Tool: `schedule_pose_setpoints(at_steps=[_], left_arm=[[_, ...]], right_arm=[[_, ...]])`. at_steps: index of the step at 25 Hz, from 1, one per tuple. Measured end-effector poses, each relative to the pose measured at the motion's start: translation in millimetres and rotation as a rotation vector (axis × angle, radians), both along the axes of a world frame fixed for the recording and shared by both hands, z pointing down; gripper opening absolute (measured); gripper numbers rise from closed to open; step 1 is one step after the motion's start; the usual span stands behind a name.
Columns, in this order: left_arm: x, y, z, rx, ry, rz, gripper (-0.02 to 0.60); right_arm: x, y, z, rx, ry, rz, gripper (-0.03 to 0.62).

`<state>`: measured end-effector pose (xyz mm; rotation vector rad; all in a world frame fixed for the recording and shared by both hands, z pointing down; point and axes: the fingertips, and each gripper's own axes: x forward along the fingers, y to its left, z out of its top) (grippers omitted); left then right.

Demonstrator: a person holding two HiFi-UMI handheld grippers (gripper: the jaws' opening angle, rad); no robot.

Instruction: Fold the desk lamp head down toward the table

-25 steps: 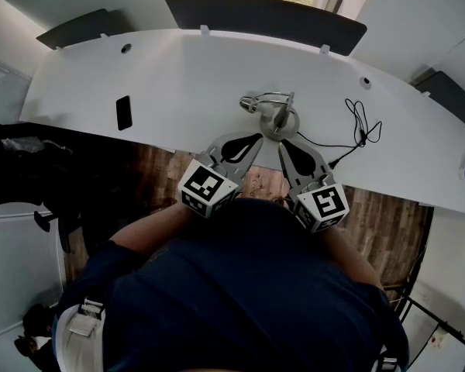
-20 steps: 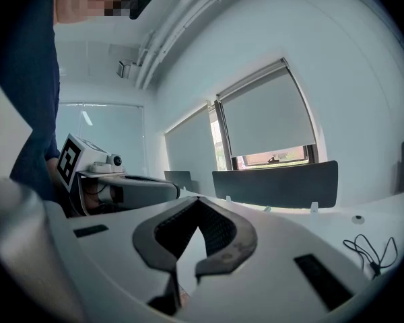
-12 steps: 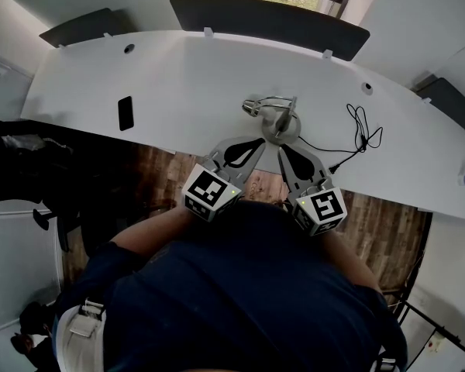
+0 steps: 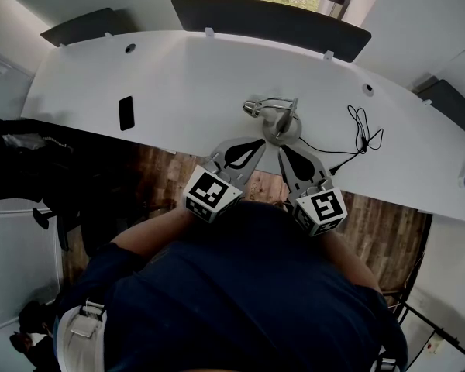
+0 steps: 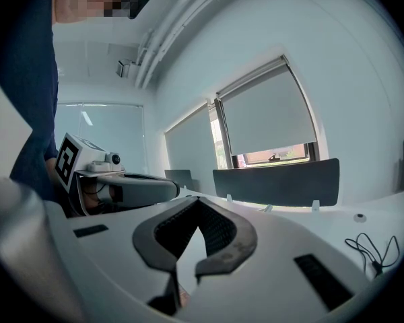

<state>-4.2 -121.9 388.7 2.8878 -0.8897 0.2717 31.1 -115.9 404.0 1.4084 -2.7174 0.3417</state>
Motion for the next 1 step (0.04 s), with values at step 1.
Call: schedule_pose_setpoints(at_steps=[1], left_arm=[[-0.1,0.3,1.3,0.000,-0.007,0.002,0.006]], right_arm=[[0.0,-0.1,-0.1,-0.001,0.000,0.000,0.011]])
